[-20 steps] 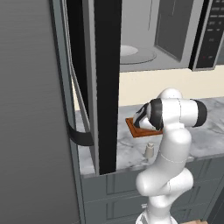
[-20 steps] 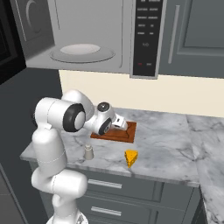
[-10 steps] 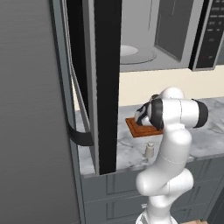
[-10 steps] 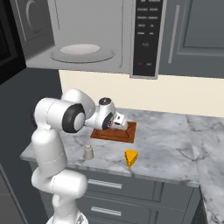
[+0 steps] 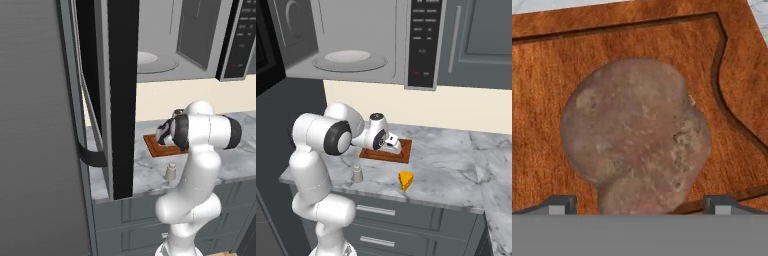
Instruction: Retrieve the reheated potato from the microwave, then place the potato, cheese, and condiment on the cutting board.
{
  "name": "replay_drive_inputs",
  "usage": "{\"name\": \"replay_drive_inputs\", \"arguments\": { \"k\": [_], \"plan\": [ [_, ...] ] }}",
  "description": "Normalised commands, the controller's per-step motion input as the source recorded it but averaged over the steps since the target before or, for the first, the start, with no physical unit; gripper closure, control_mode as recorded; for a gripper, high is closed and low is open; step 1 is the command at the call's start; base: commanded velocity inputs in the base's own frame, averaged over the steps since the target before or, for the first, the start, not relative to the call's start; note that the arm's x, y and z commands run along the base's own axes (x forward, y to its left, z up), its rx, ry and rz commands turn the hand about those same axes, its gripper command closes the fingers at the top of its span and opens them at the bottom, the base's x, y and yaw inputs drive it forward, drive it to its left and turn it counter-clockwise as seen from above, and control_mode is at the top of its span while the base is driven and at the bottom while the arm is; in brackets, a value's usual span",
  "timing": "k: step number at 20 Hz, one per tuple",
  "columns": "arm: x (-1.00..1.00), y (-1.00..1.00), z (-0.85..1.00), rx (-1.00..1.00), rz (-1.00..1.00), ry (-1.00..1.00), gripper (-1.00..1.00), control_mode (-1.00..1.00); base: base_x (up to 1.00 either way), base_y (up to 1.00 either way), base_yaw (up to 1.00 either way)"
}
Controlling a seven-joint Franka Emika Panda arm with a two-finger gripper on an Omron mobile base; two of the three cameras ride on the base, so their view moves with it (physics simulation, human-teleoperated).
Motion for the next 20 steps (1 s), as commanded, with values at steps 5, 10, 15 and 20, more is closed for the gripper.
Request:
{"name": "replay_drive_inputs", "arguments": {
  "k": [5, 10, 15, 20],
  "plan": [
    [-0.75, 0.0, 0.19, 0.03, 0.0, 0.0, -1.0, -1.0, 0.0, 0.0, 0.0],
    [-0.51, -0.02, 0.67, 0.01, 0.0, -0.01, -1.0, -1.0, 0.0, 0.0, 0.0],
    [-0.02, -0.31, 0.9, 0.0, 0.0, 0.0, -1.0, -1.0, 0.0, 0.0, 0.0],
    [-0.44, -0.52, 0.35, 0.01, 0.0, 0.0, -1.0, -1.0, 0.0, 0.0, 0.0]
  ]
}}
